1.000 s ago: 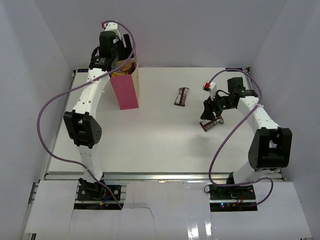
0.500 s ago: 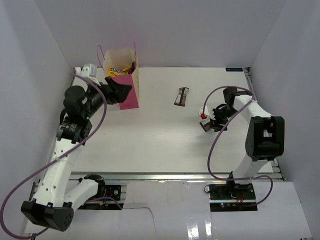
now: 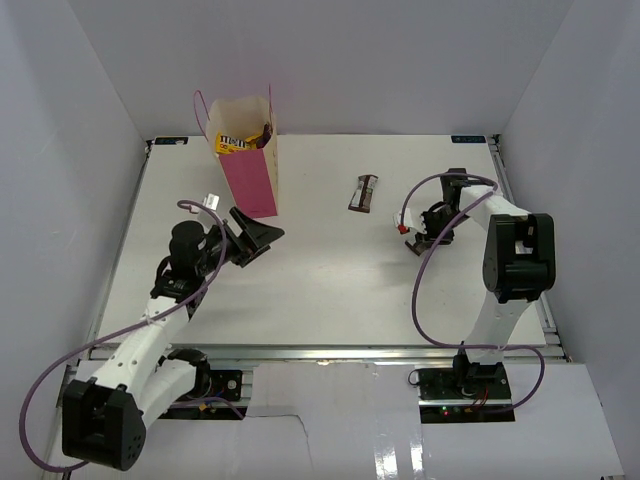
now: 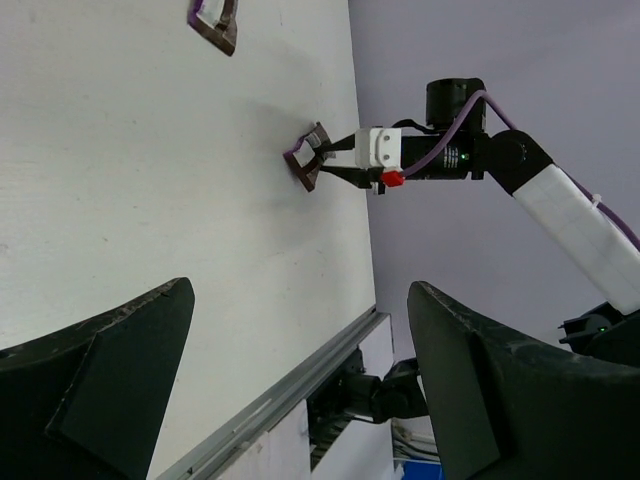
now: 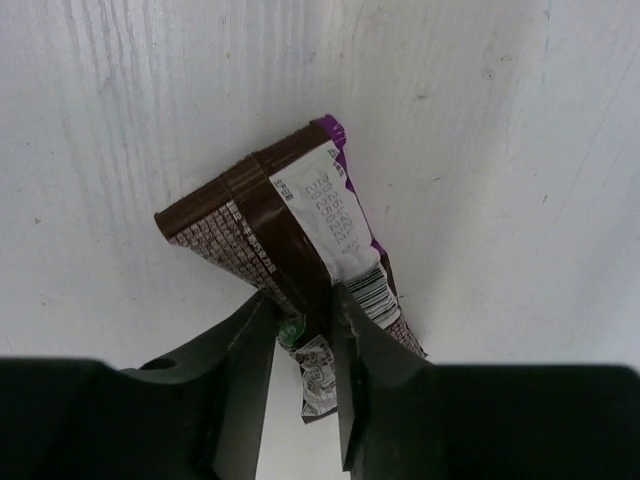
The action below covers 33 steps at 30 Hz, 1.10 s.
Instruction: Place the snacks into the paper bag
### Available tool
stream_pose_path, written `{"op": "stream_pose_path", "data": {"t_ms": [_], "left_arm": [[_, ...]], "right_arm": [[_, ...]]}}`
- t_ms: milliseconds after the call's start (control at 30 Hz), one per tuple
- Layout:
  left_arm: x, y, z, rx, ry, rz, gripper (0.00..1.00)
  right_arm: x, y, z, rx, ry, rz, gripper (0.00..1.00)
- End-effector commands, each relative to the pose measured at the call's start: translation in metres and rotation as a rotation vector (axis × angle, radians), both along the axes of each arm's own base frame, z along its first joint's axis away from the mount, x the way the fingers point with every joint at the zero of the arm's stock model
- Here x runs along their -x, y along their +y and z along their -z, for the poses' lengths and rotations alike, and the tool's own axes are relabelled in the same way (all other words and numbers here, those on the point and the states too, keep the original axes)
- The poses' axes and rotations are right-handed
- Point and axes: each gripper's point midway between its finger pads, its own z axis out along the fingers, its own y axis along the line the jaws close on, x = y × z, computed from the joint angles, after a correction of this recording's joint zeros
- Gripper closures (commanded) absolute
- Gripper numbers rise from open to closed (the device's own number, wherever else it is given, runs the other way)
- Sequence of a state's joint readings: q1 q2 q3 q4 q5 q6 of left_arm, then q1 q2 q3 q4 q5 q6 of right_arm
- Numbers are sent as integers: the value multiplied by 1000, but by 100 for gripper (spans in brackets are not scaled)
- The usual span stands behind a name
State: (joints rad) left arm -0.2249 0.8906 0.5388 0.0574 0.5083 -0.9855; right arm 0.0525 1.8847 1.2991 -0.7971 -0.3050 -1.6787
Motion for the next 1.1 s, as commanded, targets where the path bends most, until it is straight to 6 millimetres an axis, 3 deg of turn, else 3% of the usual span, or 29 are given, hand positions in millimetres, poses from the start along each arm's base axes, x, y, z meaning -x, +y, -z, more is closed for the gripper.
{"op": "stream_pose_path", "data": {"t_ms": [0,67,133,200,233,300,367,433,467,500,567,633,667,867,1067], "left_arm": [[-1,-23,-16,69,8,88,2],[-3,-33,-16,68,8,105,2],[-2,-53,-5,73,48,154,2],[2,-76,-6,83,49,205,2],[-1,-85,9,74,100,217,2],[-3,-103,11,75,129,241,2],[-10,-116,32,73,222,243,2],[-21,-126,30,93,259,236,3],[-24,-133,44,82,299,239,3],[-32,-141,36,91,287,241,3],[-39,-155,49,87,332,248,3],[-47,-170,38,102,319,276,4],[-47,-178,47,96,344,291,4],[-49,-204,46,108,362,344,7],[-46,-208,57,111,407,353,19]], "right_arm": [[5,-3,5,-1,-5,51,69],[7,0,1,-25,0,85,76],[10,7,-5,-74,19,145,83],[15,17,-12,-144,54,205,85],[17,22,-20,-173,58,215,86],[30,38,-32,-269,114,220,88],[40,57,-50,-375,156,236,90],[52,67,-61,-432,207,269,91],[57,78,-66,-471,228,260,92],[62,84,-69,-487,242,259,92],[76,101,-74,-524,278,255,92],[79,113,-82,-558,266,244,91],[86,124,-85,-580,304,256,91],[79,155,-96,-622,299,277,90],[64,173,-106,-638,279,316,90]]}}
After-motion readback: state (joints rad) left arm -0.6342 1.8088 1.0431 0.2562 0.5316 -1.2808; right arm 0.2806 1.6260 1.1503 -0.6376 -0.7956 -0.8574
